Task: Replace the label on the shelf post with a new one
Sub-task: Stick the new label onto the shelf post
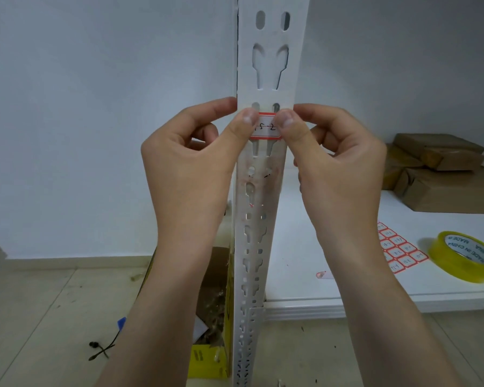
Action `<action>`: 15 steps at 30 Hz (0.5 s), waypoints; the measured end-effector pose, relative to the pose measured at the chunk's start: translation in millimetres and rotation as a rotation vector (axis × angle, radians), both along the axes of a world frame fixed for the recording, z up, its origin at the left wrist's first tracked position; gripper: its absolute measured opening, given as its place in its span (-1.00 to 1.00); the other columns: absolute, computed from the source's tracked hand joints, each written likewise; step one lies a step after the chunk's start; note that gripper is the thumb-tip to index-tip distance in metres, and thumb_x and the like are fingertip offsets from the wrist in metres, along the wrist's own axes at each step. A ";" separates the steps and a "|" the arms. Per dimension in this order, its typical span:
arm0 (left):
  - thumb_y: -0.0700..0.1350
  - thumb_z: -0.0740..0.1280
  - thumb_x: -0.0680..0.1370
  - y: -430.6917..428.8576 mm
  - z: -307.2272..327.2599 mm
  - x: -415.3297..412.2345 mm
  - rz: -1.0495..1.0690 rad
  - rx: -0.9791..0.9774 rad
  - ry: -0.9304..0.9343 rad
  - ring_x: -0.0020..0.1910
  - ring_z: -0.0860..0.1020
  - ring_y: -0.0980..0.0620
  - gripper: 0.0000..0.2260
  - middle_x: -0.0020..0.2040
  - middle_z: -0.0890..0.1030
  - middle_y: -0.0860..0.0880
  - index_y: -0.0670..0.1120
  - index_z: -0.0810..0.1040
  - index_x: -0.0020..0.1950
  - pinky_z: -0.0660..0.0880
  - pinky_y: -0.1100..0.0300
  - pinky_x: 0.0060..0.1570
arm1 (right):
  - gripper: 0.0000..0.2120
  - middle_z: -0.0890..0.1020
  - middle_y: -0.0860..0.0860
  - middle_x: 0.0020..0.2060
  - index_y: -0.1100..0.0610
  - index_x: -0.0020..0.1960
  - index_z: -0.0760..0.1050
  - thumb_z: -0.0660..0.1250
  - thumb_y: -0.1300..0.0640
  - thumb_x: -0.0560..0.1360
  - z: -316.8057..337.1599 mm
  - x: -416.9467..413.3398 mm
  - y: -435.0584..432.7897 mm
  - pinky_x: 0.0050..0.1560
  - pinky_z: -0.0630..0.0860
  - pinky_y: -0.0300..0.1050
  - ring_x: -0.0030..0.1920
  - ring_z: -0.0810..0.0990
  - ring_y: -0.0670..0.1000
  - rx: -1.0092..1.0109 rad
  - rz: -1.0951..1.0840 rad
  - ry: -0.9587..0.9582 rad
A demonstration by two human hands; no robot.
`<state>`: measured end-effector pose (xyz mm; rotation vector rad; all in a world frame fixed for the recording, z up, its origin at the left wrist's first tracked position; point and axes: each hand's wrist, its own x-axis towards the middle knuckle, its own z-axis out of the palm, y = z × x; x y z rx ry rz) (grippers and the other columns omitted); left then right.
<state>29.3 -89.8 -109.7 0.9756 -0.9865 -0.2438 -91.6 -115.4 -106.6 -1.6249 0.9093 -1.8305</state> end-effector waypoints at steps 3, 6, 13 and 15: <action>-0.01 0.54 0.49 -0.6 -1.4 1.5 -0.030 -0.001 0.011 -0.37 0.37 0.10 -0.84 -0.36 0.42 0.03 0.06 0.73 0.05 0.47 0.31 -0.31 | -0.91 0.62 0.16 -0.27 -0.03 0.01 0.67 0.48 0.01 0.53 -0.2 -2.5 -1.0 -0.38 0.46 -0.32 -0.37 0.54 -0.14 0.005 0.034 -0.007; -0.03 0.53 0.50 -1.0 -3.9 3.8 -0.055 -0.005 -0.001 -0.34 0.38 0.05 -0.87 -0.32 0.44 -0.05 0.07 0.72 0.04 0.47 0.26 -0.31 | -0.91 0.60 0.16 -0.28 -0.03 0.04 0.66 0.46 0.04 0.54 -3.3 -4.2 -1.7 -0.40 0.50 -0.27 -0.35 0.55 0.03 -0.039 0.030 0.019; -0.02 0.52 0.51 -4.6 -13.1 7.5 -0.055 -0.014 -0.069 -0.29 0.46 -0.04 -0.86 -0.27 0.52 -0.20 0.08 0.68 0.05 0.55 0.14 -0.24 | -0.76 0.60 0.13 -0.32 0.02 0.21 0.61 0.45 0.08 0.55 -15.9 -4.3 -5.7 -0.39 0.51 -0.24 -0.37 0.49 0.03 -0.151 0.020 0.102; -0.05 0.53 0.50 -5.8 -15.5 7.4 -0.046 -0.031 -0.104 -0.30 0.46 0.13 -0.80 -0.32 0.50 0.03 0.03 0.66 0.11 0.51 0.26 -0.27 | -0.74 0.58 0.08 -0.36 0.05 0.23 0.60 0.46 0.10 0.55 -17.1 -3.4 -6.3 -0.37 0.49 -0.31 -0.40 0.48 -0.03 -0.161 0.028 0.092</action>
